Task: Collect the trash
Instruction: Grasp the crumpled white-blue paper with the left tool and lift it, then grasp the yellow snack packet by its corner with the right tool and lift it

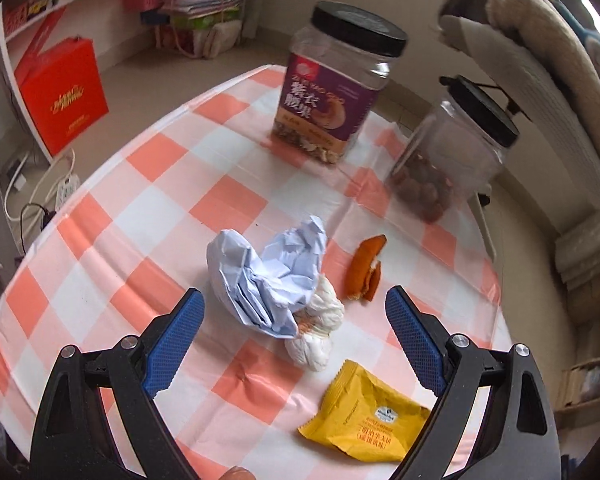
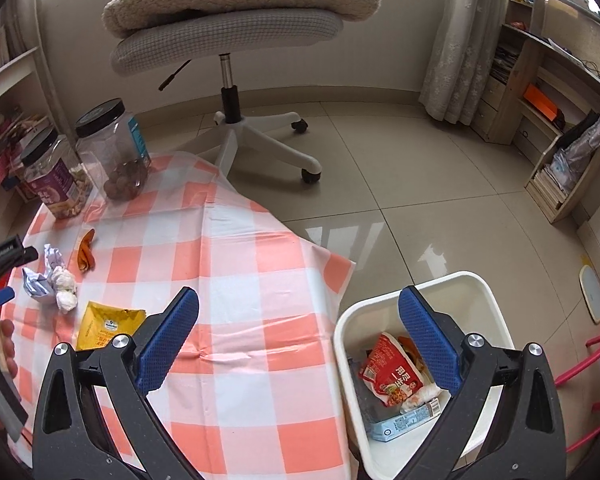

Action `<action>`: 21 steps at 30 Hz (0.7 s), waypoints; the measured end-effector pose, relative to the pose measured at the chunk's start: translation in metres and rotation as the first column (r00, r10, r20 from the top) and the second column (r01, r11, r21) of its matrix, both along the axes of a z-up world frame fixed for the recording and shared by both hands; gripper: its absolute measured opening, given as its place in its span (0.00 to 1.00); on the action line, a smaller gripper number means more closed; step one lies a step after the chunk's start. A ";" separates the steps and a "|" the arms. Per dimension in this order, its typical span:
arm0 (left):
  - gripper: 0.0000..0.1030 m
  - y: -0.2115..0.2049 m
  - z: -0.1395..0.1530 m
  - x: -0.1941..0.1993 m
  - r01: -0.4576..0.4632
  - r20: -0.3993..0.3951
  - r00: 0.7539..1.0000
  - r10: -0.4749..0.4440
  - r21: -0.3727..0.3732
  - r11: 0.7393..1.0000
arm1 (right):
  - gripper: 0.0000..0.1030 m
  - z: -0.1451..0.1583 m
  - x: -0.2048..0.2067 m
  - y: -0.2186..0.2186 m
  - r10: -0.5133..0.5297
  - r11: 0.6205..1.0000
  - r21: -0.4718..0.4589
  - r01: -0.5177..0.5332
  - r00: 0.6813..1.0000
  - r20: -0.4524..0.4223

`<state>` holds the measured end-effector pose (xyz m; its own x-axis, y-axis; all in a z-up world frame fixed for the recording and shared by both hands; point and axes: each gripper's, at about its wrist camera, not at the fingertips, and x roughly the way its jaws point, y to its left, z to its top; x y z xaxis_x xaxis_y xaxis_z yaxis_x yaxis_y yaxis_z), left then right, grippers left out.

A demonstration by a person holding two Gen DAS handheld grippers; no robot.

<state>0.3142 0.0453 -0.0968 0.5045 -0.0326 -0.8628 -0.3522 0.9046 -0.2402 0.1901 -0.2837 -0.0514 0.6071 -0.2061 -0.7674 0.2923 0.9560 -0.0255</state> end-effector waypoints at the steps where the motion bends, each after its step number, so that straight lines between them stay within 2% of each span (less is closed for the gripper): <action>1: 0.87 0.010 -0.007 0.005 -0.023 -0.022 1.000 0.022 -0.026 0.999 | 0.93 -0.004 0.004 0.010 0.036 0.999 -0.002 -0.036 0.999 -0.004; 3: 0.83 0.024 -0.021 0.009 -0.066 -0.065 0.996 0.060 -0.097 0.993 | 0.93 -0.012 0.013 0.033 0.108 0.993 -0.036 -0.109 0.994 -0.022; 5: 0.71 0.033 -0.035 0.012 -0.079 -0.111 0.992 0.059 -0.184 0.980 | 0.93 -0.022 0.019 0.054 0.172 0.981 -0.079 -0.175 0.984 -0.041; 6: 0.59 0.035 -0.041 0.014 -0.071 -0.130 0.991 0.043 -0.223 0.972 | 0.93 -0.027 0.023 0.063 0.204 0.974 -0.089 -0.208 0.978 -0.052; 7: 0.58 0.037 -0.044 0.014 -0.062 -0.137 0.990 0.029 -0.246 0.967 | 0.93 -0.033 0.027 0.073 0.236 0.966 -0.092 -0.241 0.970 -0.062; 8: 0.57 0.038 -0.042 0.012 -0.048 -0.125 0.992 0.017 -0.246 0.968 | 0.93 -0.038 0.030 0.082 0.268 0.957 -0.094 -0.274 0.961 -0.072; 10: 0.45 0.039 -0.033 0.012 -0.014 -0.100 0.995 -0.009 -0.226 0.974 | 0.93 -0.048 0.035 0.101 0.349 0.929 -0.099 -0.357 0.932 -0.095; 14: 0.42 0.053 -0.008 0.003 0.011 -0.044 0.999 -0.022 -0.226 0.974 | 0.93 -0.065 0.032 0.144 0.508 0.835 -0.167 -0.525 0.850 -0.138; 18: 0.42 0.065 0.025 -0.013 0.042 0.016 0.999 -0.039 -0.192 0.980 | 0.93 -0.079 0.027 0.175 0.653 0.708 -0.170 -0.685 0.728 -0.210; 20: 0.42 0.069 0.041 -0.023 0.063 0.050 0.997 -0.055 -0.169 0.984 | 0.93 -0.086 0.029 0.182 0.678 0.674 -0.170 -0.719 0.694 -0.244; 21: 0.42 0.071 0.049 -0.028 0.073 0.064 0.996 -0.063 -0.159 0.985 | 0.93 -0.088 0.034 0.184 0.680 0.668 -0.169 -0.725 0.686 -0.259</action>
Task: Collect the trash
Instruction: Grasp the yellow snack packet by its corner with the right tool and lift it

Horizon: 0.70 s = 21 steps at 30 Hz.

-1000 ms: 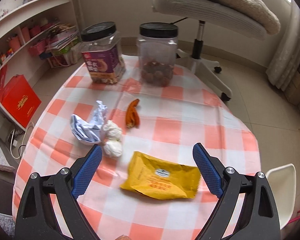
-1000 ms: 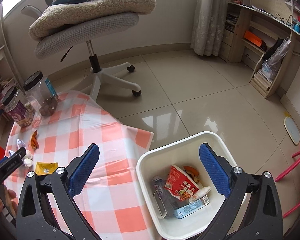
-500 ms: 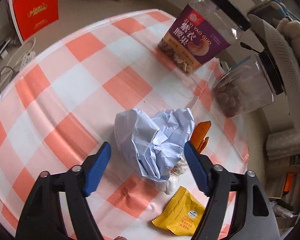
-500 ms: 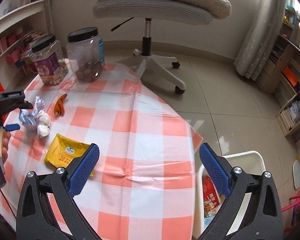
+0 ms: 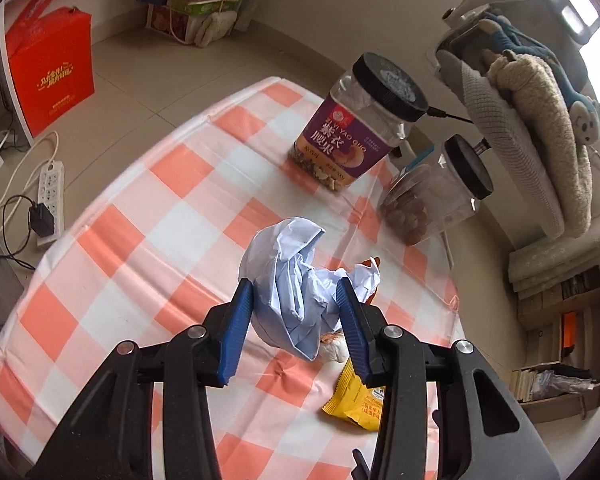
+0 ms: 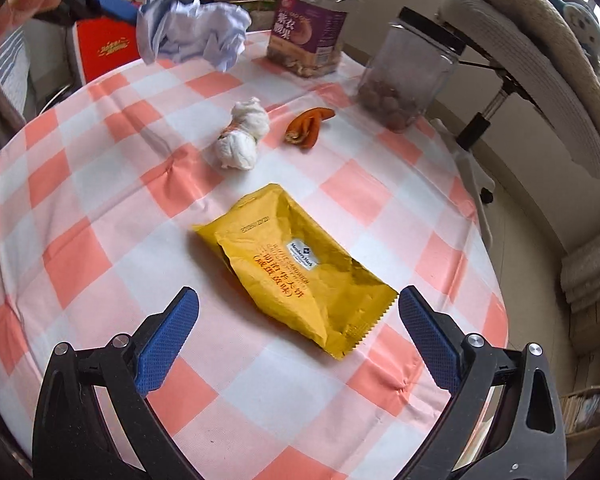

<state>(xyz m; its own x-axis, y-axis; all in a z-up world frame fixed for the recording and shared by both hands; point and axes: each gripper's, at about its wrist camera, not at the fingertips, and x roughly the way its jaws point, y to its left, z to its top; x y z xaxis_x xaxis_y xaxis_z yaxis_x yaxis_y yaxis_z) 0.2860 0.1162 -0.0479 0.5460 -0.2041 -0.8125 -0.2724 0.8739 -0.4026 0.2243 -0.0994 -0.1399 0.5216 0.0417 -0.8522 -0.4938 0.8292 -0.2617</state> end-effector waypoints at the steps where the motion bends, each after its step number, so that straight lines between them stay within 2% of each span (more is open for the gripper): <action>1: 0.42 0.002 0.008 -0.006 0.008 0.014 1.000 -0.008 0.006 1.000 | 0.93 -0.003 0.004 0.002 0.001 1.000 -0.009 -0.001 1.000 -0.008; 3: 0.42 0.006 0.018 -0.016 0.017 0.036 0.999 -0.017 0.008 1.000 | 0.90 -0.009 0.016 0.004 -0.001 1.000 -0.011 0.001 1.000 -0.029; 6: 0.42 0.015 0.030 -0.030 0.012 0.056 0.998 -0.011 -0.011 1.000 | 0.73 -0.025 0.035 0.004 -0.015 1.000 -0.009 0.014 0.994 -0.110; 8: 0.42 0.022 0.034 -0.035 0.005 0.063 0.998 -0.003 -0.034 0.999 | 0.72 -0.024 0.043 -0.001 -0.047 0.998 0.037 0.051 0.992 -0.118; 9: 0.42 0.026 0.035 -0.036 0.002 0.066 0.998 0.001 -0.042 0.999 | 0.65 -0.024 0.047 -0.003 -0.061 0.995 0.065 0.071 0.988 -0.142; 10: 0.42 0.028 0.036 -0.037 0.000 0.070 0.998 0.003 -0.041 0.999 | 0.52 -0.023 0.049 -0.005 -0.072 0.991 0.098 0.088 0.985 -0.156; 11: 0.42 0.030 0.037 -0.038 0.000 0.072 0.997 0.003 -0.034 0.999 | 0.45 -0.021 0.052 -0.006 -0.091 0.987 0.113 0.111 0.983 -0.161; 12: 0.42 0.030 0.037 -0.038 0.000 0.073 0.997 0.002 -0.025 1.000 | 0.28 -0.019 0.054 -0.008 -0.113 0.983 0.127 0.135 0.979 -0.168; 13: 0.42 0.030 0.037 -0.039 0.000 0.072 0.997 0.002 -0.018 1.000 | 0.19 -0.018 0.055 -0.010 -0.135 0.977 0.143 0.161 0.975 -0.177; 15: 0.42 0.031 0.036 -0.040 0.002 0.071 0.997 -0.001 -0.016 1.000 | 0.11 -0.011 0.056 -0.015 -0.171 0.959 0.191 0.208 0.966 -0.194; 18: 0.42 0.031 0.037 -0.043 0.009 0.077 0.997 -0.008 -0.010 1.000 | 0.05 0.003 0.049 -0.023 -0.217 0.925 0.266 0.270 0.953 -0.213; 21: 0.42 0.027 0.040 -0.046 0.018 0.091 0.996 -0.019 0.008 1.000 | 0.04 0.016 0.051 -0.029 -0.256 0.887 0.331 0.322 0.940 -0.227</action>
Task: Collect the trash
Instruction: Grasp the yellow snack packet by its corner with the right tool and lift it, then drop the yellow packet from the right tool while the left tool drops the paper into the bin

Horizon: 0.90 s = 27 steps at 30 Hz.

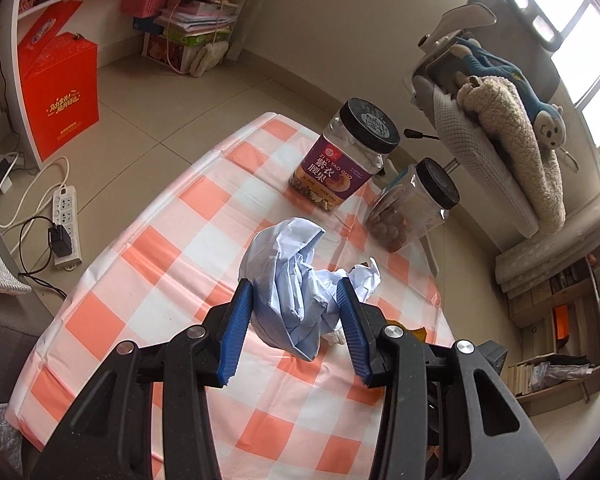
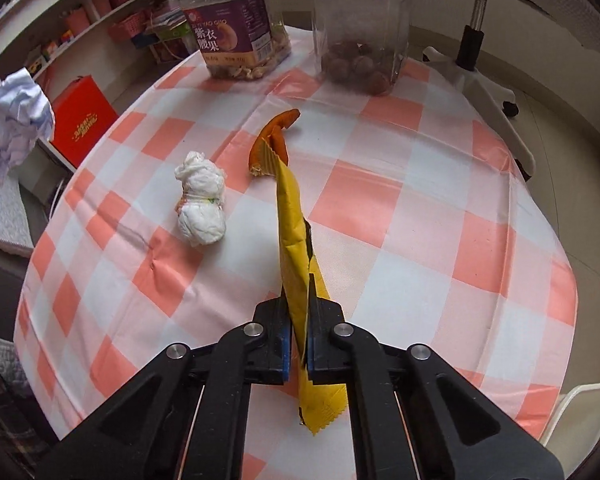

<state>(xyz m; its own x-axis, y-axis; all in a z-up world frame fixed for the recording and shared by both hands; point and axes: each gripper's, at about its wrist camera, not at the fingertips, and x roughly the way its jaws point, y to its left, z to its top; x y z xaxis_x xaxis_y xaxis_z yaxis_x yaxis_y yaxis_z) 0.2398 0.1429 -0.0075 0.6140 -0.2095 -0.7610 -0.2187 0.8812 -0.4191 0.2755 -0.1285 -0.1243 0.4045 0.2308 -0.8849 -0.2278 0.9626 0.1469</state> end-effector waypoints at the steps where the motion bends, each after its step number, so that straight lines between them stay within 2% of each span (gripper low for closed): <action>1: 0.42 -0.002 0.001 -0.001 0.005 0.004 1.000 -0.005 0.002 1.000 | 0.04 0.006 -0.003 -0.002 -0.016 1.000 0.017 0.016 1.000 0.006; 9: 0.42 -0.014 0.004 -0.014 0.041 0.024 0.999 -0.042 0.029 0.999 | 0.04 0.056 -0.027 -0.009 -0.066 0.996 0.070 0.060 0.994 0.088; 15: 0.42 -0.026 0.010 -0.021 0.067 0.052 0.996 -0.070 0.053 0.996 | 0.04 0.081 -0.049 -0.023 -0.093 0.990 0.118 0.075 0.984 0.151; 22: 0.42 -0.043 0.010 -0.026 0.100 0.072 0.992 -0.106 0.076 0.992 | 0.04 0.086 -0.067 -0.051 -0.157 0.980 0.157 0.124 0.962 0.223; 27: 0.42 -0.060 0.007 -0.025 0.129 0.074 0.988 -0.136 0.099 0.987 | 0.04 0.079 -0.068 -0.072 -0.208 0.970 0.171 0.174 0.955 0.212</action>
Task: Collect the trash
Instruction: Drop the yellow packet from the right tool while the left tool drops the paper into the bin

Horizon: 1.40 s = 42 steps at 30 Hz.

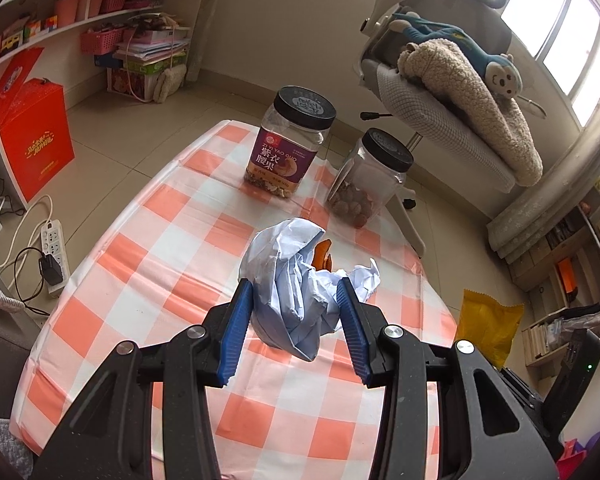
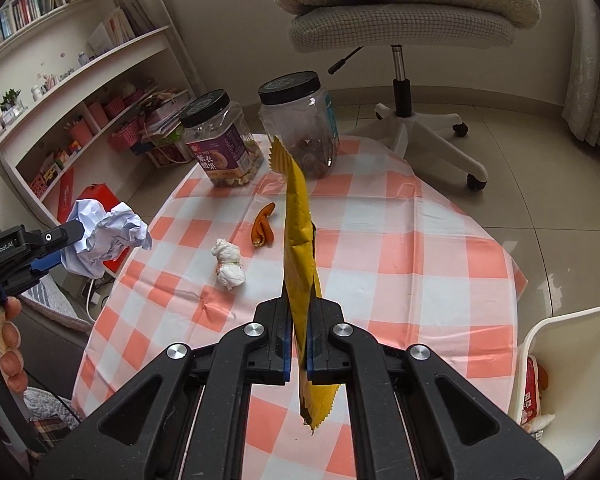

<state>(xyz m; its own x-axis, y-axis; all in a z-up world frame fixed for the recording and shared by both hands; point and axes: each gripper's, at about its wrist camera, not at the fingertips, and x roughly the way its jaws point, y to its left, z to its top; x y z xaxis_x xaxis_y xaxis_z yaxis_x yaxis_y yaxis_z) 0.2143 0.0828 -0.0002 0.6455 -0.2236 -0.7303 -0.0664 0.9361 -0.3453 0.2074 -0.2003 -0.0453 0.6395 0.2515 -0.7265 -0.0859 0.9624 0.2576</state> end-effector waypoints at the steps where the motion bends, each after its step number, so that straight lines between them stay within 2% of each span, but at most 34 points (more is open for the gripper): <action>1: 0.42 -0.004 0.000 0.000 0.008 0.001 1.000 -0.008 0.004 1.000 | 0.04 0.001 -0.001 -0.003 -0.007 1.000 -0.008 0.007 1.000 0.006; 12: 0.42 -0.048 0.002 -0.003 0.083 0.032 0.996 -0.084 0.029 0.996 | 0.04 0.020 -0.023 -0.039 -0.085 0.994 -0.064 0.090 0.993 0.082; 20: 0.42 -0.090 0.002 -0.012 0.167 0.066 0.983 -0.172 0.073 0.983 | 0.04 0.027 -0.044 -0.086 -0.191 0.976 -0.084 0.200 0.976 0.107; 26: 0.42 -0.128 -0.001 -0.020 0.247 0.071 0.964 -0.255 0.102 0.964 | 0.04 0.029 -0.065 -0.133 -0.301 0.942 -0.116 0.314 0.946 0.117; 32: 0.42 -0.172 -0.005 -0.032 0.333 0.072 0.937 -0.343 0.121 0.935 | 0.05 0.029 -0.089 -0.180 -0.423 0.889 -0.144 0.435 0.900 0.107; 33: 0.42 -0.179 -0.007 -0.034 0.347 0.072 0.931 -0.357 0.124 0.930 | 0.10 0.029 -0.093 -0.188 -0.451 0.874 -0.151 0.463 0.886 0.109; 35: 0.42 -0.194 -0.009 -0.038 0.377 0.069 0.919 -0.387 0.129 0.917 | 0.32 0.031 -0.103 -0.202 -0.505 0.843 -0.147 0.517 0.856 0.115; 36: 0.42 -0.202 -0.010 -0.040 0.390 0.067 0.914 -0.401 0.130 0.911 | 0.48 0.032 -0.107 -0.208 -0.533 0.825 -0.144 0.546 0.837 0.125; 37: 0.42 -0.209 -0.011 -0.043 0.404 0.065 0.908 -0.415 0.130 0.905 | 0.59 0.034 -0.112 -0.215 -0.559 0.806 -0.143 0.575 0.818 0.134; 39: 0.42 -0.225 -0.013 -0.047 0.431 0.062 0.895 -0.441 0.131 0.893 | 0.65 0.036 -0.120 -0.228 -0.597 0.778 -0.133 0.614 0.789 0.146; 42: 0.42 -0.247 -0.014 -0.054 0.469 0.059 0.876 -0.479 0.127 0.874 | 0.81 0.039 -0.132 -0.244 -0.657 0.730 -0.104 0.676 0.735 0.164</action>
